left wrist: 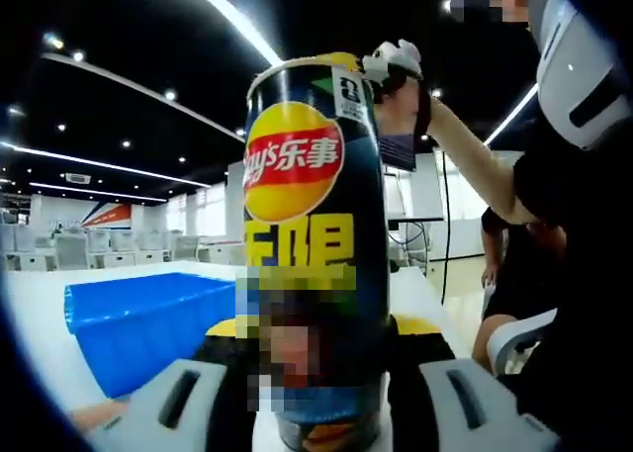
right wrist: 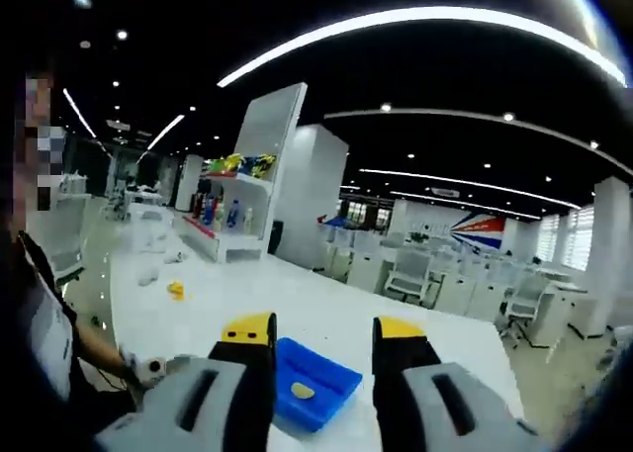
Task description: Open the lid of the chip container on the table, take out the chips, place them into the box in front of the container, and close the lid
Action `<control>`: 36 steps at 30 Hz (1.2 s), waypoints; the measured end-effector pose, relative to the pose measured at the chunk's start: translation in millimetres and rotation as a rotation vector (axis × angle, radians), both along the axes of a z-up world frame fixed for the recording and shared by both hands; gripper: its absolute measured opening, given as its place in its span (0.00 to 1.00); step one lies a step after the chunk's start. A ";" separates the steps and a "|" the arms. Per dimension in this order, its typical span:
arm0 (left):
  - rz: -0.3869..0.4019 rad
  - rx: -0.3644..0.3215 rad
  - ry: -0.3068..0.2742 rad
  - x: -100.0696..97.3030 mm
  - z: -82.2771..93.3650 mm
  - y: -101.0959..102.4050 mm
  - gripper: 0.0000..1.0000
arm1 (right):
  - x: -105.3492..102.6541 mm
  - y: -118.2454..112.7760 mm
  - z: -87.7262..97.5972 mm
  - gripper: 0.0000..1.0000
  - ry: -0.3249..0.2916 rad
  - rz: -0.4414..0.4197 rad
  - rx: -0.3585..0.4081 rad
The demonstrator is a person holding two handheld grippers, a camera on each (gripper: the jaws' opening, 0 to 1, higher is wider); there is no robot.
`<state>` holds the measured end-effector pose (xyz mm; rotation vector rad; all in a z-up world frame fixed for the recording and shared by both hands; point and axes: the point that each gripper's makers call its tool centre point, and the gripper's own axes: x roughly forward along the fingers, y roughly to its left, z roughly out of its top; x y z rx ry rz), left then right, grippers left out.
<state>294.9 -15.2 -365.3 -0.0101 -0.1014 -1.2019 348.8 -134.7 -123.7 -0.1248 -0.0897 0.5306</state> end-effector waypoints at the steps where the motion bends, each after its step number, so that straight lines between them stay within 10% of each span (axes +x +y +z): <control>1: 0.000 -0.001 0.000 0.2 0.0 0.3 0.51 | 7.8 -15.2 -17.1 0.42 -0.009 -0.034 0.034; 6: -0.002 -0.005 0.002 -0.6 0.0 0.6 0.51 | 32.9 -78.6 -98.9 0.57 0.071 -0.246 0.061; 14: -0.002 -0.014 0.006 -0.6 -0.1 1.3 0.51 | 33.0 -110.5 -134.2 0.97 -0.026 -0.299 0.294; 36: -0.009 -0.027 0.003 -1.4 -0.2 -0.4 0.51 | 40.4 -141.0 -258.2 0.92 0.161 -0.422 0.268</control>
